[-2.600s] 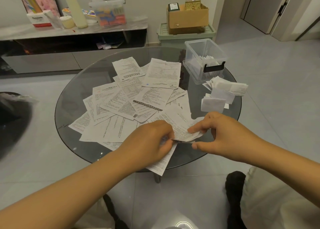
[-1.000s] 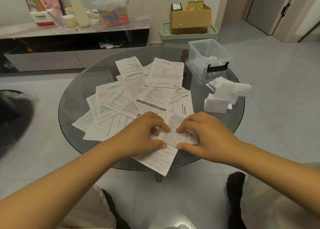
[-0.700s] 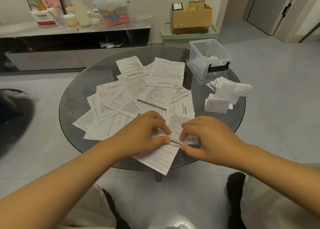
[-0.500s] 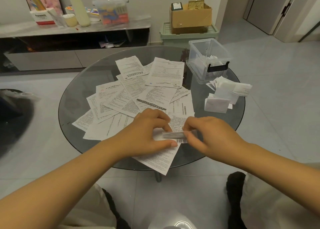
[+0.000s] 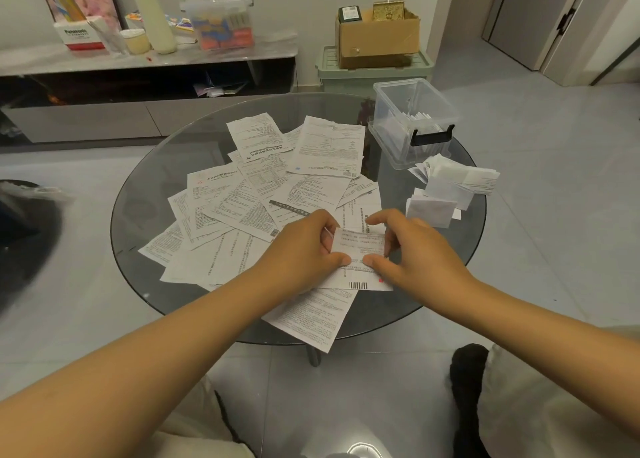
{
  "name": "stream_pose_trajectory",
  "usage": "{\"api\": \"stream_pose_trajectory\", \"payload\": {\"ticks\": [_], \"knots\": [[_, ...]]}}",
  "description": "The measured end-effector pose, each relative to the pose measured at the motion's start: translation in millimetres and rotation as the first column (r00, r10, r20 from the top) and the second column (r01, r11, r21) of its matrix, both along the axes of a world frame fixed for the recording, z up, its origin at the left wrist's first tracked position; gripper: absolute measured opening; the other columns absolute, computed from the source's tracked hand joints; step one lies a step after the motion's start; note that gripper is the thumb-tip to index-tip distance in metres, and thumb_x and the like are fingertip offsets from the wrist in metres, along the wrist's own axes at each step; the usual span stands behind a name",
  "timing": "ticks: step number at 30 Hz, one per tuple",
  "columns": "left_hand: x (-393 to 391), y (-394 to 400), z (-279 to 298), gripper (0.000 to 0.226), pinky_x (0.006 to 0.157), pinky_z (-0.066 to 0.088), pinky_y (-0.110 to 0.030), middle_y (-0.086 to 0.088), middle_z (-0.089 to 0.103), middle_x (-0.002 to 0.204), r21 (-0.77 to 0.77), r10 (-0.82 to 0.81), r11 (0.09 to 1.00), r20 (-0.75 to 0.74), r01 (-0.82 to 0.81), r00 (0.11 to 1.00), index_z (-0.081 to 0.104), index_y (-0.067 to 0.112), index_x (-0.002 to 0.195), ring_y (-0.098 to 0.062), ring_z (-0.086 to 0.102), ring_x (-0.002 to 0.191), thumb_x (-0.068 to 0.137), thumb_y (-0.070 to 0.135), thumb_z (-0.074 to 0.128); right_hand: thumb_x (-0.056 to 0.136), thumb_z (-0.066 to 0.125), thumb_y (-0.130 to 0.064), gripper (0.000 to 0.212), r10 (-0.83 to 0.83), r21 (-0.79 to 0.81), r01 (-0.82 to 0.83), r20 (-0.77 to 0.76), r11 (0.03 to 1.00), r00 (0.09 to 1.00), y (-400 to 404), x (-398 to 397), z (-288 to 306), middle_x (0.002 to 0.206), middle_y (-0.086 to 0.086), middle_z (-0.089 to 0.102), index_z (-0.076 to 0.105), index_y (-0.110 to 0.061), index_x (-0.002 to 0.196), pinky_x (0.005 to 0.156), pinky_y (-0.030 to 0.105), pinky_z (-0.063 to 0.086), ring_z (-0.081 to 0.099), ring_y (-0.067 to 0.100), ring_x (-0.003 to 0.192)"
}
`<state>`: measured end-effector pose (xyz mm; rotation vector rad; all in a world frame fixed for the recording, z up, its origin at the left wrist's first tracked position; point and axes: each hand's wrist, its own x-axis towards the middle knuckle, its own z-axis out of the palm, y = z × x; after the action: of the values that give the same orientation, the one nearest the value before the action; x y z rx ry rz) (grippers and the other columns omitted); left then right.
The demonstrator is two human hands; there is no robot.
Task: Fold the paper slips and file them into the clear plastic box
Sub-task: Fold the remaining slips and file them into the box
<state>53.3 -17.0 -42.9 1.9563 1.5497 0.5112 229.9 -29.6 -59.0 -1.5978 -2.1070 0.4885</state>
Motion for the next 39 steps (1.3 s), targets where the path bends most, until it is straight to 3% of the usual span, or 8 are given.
{"api": "stream_pose_trajectory", "payload": {"ticks": [4, 9, 13, 16, 24, 32, 36, 39], "knots": [[1, 3, 1, 0.043, 0.073, 0.043, -0.023, 0.008, 0.054, 0.091, -0.021, 0.025, 0.999, -0.020, -0.025, 1.000, 0.051, 0.024, 0.112, -0.004, 0.049, 0.071, 0.077, 0.024, 0.076, 0.082, 0.065, -0.039, 0.051, 0.007, 0.039, -0.010, 0.084, 0.999, 0.996, 2, 4, -3, 0.110, -0.006, 0.053, 0.044, -0.035, 0.128, 0.089, 0.028, 0.039, 0.042, 0.014, 0.108], [0, 6, 3, 0.048, 0.079, 0.038, -0.020, 0.007, 0.045, 0.106, 0.004, -0.020, 1.000, -0.127, 0.021, 0.992, 0.054, 0.026, 0.122, -0.004, 0.048, 0.080, 0.079, 0.027, 0.074, 0.084, 0.064, -0.037, 0.045, 0.018, -0.010, -0.017, 0.121, 1.000, 0.992, 3, 10, 0, 0.114, -0.006, 0.043, 0.049, -0.037, 0.126, 0.089, 0.021, 0.025, 0.032, 0.012, 0.111], [1, 8, 5, 0.044, 0.082, 0.038, -0.021, 0.008, 0.041, 0.106, -0.018, -0.027, 1.000, -0.168, 0.025, 0.985, 0.056, 0.026, 0.119, -0.007, 0.047, 0.086, 0.079, 0.029, 0.073, 0.089, 0.054, -0.042, 0.046, 0.029, 0.000, -0.030, 0.214, 1.000, 0.976, 0, 12, 1, 0.121, -0.007, 0.041, 0.047, -0.034, 0.134, 0.096, 0.023, 0.023, 0.030, 0.012, 0.114], [2, 10, 7, 0.034, 0.071, 0.037, -0.019, 0.009, 0.041, 0.100, -0.032, -0.033, 0.999, -0.170, 0.028, 0.985, 0.055, 0.027, 0.106, -0.006, 0.047, 0.083, 0.078, 0.029, 0.074, 0.094, 0.046, -0.042, 0.045, 0.054, 0.025, -0.062, 0.244, 0.998, 0.968, -6, 12, 0, 0.124, -0.008, 0.039, 0.042, -0.034, 0.138, 0.092, 0.020, 0.017, 0.029, 0.011, 0.113], [9, 9, 6, 0.014, 0.061, 0.042, -0.013, 0.011, 0.059, 0.074, -0.035, 0.001, 0.999, 0.049, 0.001, 0.999, 0.057, 0.024, 0.081, 0.000, 0.053, 0.064, 0.083, 0.018, 0.070, 0.090, 0.053, -0.040, 0.043, 0.052, 0.064, -0.063, 0.163, 0.996, 0.985, -10, 18, -1, 0.119, -0.011, 0.042, 0.050, -0.030, 0.132, 0.091, 0.017, 0.018, 0.025, 0.004, 0.104], [30, 9, 3, 0.014, 0.072, 0.053, -0.028, 0.005, 0.064, 0.063, -0.120, 0.092, 0.991, 0.297, -0.058, 0.951, 0.057, 0.021, 0.090, -0.006, 0.066, 0.059, 0.085, 0.011, 0.065, 0.080, 0.059, -0.040, 0.032, 0.059, 0.267, -0.119, 0.222, 0.956, 0.973, -16, 30, -4, 0.103, -0.009, 0.063, 0.069, -0.026, 0.107, 0.084, 0.030, 0.029, 0.049, 0.019, 0.099], [44, 9, 2, 0.019, 0.072, 0.054, -0.028, 0.003, 0.068, 0.071, -0.151, 0.081, 0.988, 0.356, -0.028, 0.931, 0.057, 0.023, 0.092, -0.005, 0.064, 0.061, 0.088, 0.004, 0.056, 0.076, 0.058, -0.041, 0.029, 0.018, 0.330, -0.146, 0.361, 0.933, 0.932, -18, 38, -7, 0.092, -0.009, 0.069, 0.074, -0.027, 0.095, 0.072, 0.030, 0.034, 0.059, 0.021, 0.085], [53, 9, 3, 0.021, 0.074, 0.054, -0.024, 0.005, 0.065, 0.093, -0.093, 0.038, 0.996, 0.340, -0.006, 0.939, 0.058, 0.025, 0.097, -0.007, 0.066, 0.071, 0.089, 0.006, 0.056, 0.076, 0.068, -0.034, 0.016, -0.020, 0.381, -0.146, 0.399, 0.913, 0.917, -16, 47, -6, 0.085, -0.007, 0.071, 0.076, -0.026, 0.088, 0.066, 0.030, 0.036, 0.059, 0.023, 0.077]]}}
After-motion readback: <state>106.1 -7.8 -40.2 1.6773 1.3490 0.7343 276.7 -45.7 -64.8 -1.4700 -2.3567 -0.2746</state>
